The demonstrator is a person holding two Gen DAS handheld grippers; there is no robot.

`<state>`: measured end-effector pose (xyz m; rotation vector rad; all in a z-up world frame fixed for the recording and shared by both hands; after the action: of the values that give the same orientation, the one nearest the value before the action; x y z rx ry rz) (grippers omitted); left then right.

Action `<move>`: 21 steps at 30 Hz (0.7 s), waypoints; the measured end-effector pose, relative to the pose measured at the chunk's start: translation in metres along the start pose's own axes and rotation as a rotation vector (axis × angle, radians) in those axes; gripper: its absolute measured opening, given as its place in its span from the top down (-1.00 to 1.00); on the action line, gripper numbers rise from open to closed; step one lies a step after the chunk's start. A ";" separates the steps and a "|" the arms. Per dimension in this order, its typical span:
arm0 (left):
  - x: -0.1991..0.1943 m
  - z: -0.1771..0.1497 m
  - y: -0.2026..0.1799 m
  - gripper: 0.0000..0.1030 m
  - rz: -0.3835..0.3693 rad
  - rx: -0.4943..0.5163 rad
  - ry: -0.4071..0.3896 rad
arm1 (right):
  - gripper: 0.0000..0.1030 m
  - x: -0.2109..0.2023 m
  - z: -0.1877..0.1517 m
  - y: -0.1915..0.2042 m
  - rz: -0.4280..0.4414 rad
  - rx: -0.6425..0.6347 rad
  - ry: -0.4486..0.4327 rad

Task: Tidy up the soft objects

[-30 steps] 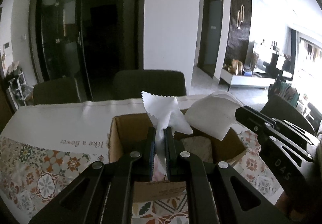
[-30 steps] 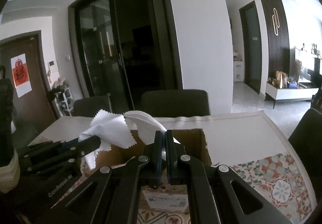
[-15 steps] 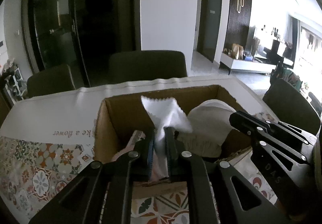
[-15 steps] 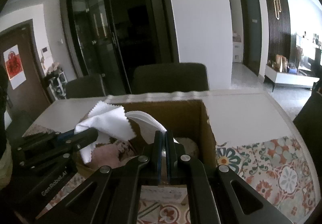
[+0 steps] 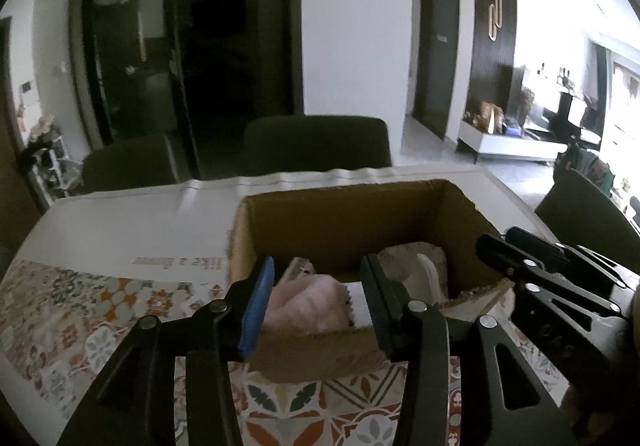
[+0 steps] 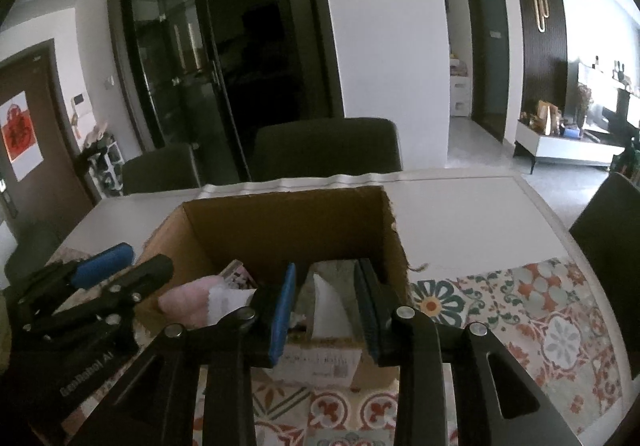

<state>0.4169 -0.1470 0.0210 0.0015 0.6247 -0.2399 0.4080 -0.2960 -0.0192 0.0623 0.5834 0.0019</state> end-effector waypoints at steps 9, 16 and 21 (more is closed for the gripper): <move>-0.085 -0.007 0.006 -0.22 0.028 -0.018 -0.133 | 0.36 -0.073 -0.005 0.010 -0.037 0.007 -0.064; -0.149 -0.024 0.007 -0.57 0.036 -0.032 -0.197 | 0.17 -0.144 -0.016 0.021 -0.072 0.015 -0.128; -0.185 -0.039 0.008 -0.78 0.057 -0.021 -0.242 | -0.01 -0.177 -0.031 0.030 -0.079 0.017 -0.141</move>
<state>0.2505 -0.0952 0.0961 -0.0293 0.3859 -0.1751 0.2436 -0.2680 0.0540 0.0550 0.4449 -0.0834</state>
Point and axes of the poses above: each gripper's, at about its wrist camera, not at the fingertips, and x roughly the way its jaws point, y to its left, z to its top, the point moved 1 cm from there along x, roughly the way its jaws point, and after that the axes turned 6 degrees about -x, right-handed, at the moved point
